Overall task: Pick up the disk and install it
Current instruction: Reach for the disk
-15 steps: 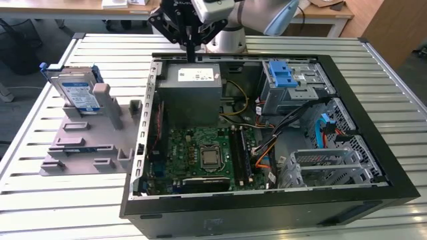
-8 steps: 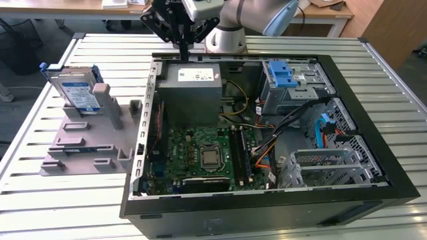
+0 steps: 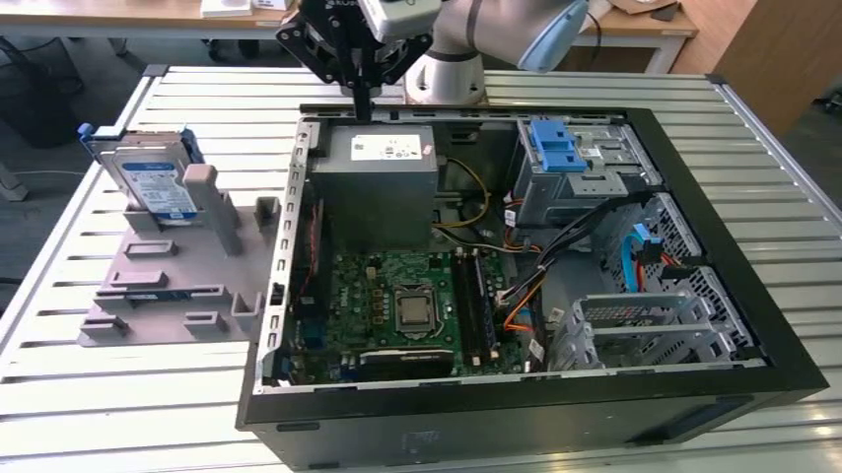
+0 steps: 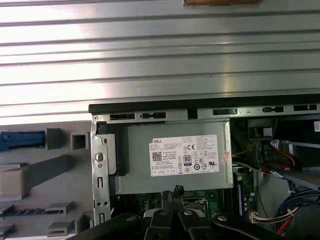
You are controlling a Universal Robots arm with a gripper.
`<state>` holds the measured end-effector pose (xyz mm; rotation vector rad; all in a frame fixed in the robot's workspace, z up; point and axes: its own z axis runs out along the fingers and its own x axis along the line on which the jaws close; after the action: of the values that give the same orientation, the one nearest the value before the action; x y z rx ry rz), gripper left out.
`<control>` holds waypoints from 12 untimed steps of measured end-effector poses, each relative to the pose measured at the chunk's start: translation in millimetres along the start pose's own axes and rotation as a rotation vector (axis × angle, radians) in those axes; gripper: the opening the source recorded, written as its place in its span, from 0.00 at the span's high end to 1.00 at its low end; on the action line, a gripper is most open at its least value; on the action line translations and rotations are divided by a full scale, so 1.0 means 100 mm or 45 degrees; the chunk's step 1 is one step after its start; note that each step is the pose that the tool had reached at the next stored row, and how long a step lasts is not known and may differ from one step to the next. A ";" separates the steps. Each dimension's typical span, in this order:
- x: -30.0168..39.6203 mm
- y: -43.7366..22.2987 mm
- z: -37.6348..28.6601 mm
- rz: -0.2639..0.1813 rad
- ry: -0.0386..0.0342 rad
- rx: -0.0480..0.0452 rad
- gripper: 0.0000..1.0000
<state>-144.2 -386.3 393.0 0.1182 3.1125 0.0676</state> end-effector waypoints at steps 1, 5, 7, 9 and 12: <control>0.007 0.000 0.000 0.000 0.0000 0.000 0.89; 0.051 0.000 -0.001 0.000 0.0000 0.000 0.89; 0.076 0.002 -0.001 0.000 -0.0001 0.001 0.89; 0.094 0.005 -0.002 0.000 -0.0003 0.005 0.89; 0.102 0.013 -0.002 -0.001 -0.0013 0.017 0.89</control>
<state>-154.3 -384.2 393.0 0.1178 3.1124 0.0464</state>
